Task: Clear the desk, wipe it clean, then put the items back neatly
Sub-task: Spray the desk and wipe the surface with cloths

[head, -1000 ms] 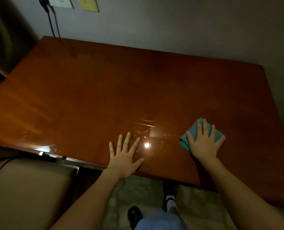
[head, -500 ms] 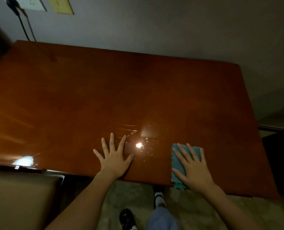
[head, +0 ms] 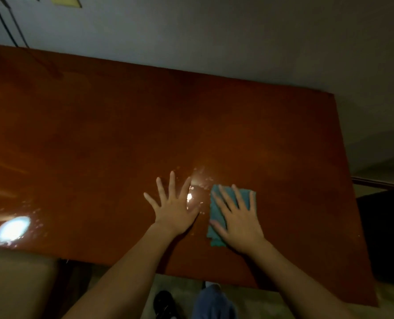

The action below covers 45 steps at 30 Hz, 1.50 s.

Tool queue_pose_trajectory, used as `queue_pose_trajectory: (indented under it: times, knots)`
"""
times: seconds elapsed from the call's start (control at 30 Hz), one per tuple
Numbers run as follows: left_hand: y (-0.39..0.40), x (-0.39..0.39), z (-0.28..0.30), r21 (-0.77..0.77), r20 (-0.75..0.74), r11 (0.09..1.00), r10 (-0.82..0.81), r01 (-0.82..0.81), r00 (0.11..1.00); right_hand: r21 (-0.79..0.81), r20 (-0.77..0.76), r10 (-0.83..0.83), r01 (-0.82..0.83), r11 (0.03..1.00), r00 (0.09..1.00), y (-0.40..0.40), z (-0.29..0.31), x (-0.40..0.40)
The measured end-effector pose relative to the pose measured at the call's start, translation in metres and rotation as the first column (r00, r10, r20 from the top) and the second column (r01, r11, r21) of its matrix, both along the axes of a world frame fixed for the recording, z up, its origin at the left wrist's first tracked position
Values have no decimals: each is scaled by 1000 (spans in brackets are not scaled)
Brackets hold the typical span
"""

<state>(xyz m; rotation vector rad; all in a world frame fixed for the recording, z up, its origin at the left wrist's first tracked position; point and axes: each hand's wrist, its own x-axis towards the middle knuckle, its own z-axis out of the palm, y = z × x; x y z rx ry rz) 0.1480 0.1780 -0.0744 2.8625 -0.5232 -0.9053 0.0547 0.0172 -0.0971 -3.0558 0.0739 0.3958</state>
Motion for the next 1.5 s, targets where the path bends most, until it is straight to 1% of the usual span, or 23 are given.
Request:
queue_pose_trajectory:
  times: [0.07,0.1,0.13,0.2,0.27,0.37,0.43,0.5,0.6,0.67,0.73,0.8,0.87,0.93,0.97,1.07,1.13,1.17,1.23,1.33,1.4,1.43,1.5]
  knots:
    - [-8,8,3,11,-9,1000,-15,15,1000,-3,-72,169,-169,986,983,-28,1,-23]
    - [-12,12,4,7,-10,1000,-20,20,1000,-3,-84,202,-203,979,976,-45,2,-32]
    - [-16,17,5,2,-11,1000,-21,21,1000,-7,-96,187,-189,982,978,-64,3,-39]
    - [-23,23,6,2,-14,1000,-28,28,999,-36,-117,69,-74,997,991,-97,6,-42]
    - [-28,27,5,-4,-18,1000,-27,27,999,-46,-60,-115,113,993,992,-120,6,-27]
    - [-31,30,2,-12,-10,1000,-13,13,1000,-2,-41,-419,420,908,907,-122,7,31]
    - [-34,31,2,-16,-14,1000,-13,13,1000,-11,-25,-488,488,873,872,-105,9,71]
    - [-37,35,3,-7,-13,1000,-17,17,1000,6,-38,-409,409,912,912,-81,7,96]
    - [-43,46,7,9,-23,999,-32,32,999,3,-3,-127,127,992,992,-50,0,89]
    - [-47,56,8,25,-22,998,-54,55,998,-4,7,53,-53,999,999,-52,0,64]
    - [-52,64,8,45,-16,996,-74,75,997,-7,-47,214,-215,977,976,-75,1,38]
    - [-57,70,8,48,-13,996,-72,73,997,-12,-69,284,-286,958,956,-108,4,22]
    - [-62,75,8,38,-20,997,-66,67,998,-25,-86,206,-208,978,975,-144,5,20]
    - [-66,81,8,32,-16,997,-74,75,997,-26,-79,3,-5,1000,997,-175,6,33]
    - [-67,84,8,33,-11,996,-79,80,997,-20,-44,-113,112,994,993,-187,6,45]
    - [-70,92,9,40,-13,996,-73,74,997,-4,-9,-400,400,917,917,-193,8,98]
    - [-76,98,9,36,-18,998,-48,49,999,2,-21,-484,484,875,875,-179,11,141]
    - [-80,101,9,31,-18,999,-34,35,999,13,-28,-468,469,883,883,-169,10,159]
    - [-89,109,9,17,-18,1000,-1,2,1000,25,-27,-357,358,933,934,-148,9,179]
    - [-103,117,11,8,-18,999,39,-39,999,7,25,-40,39,999,999,-131,5,160]
    - [-114,122,12,11,-1,999,36,-36,999,10,-3,163,-163,987,987,-139,6,128]
    - [-120,123,12,12,7,1000,20,-20,1000,11,-44,226,-226,974,973,-152,6,114]
    - [-134,127,11,5,17,1000,-15,15,1000,8,-73,257,-257,966,964,-185,6,94]
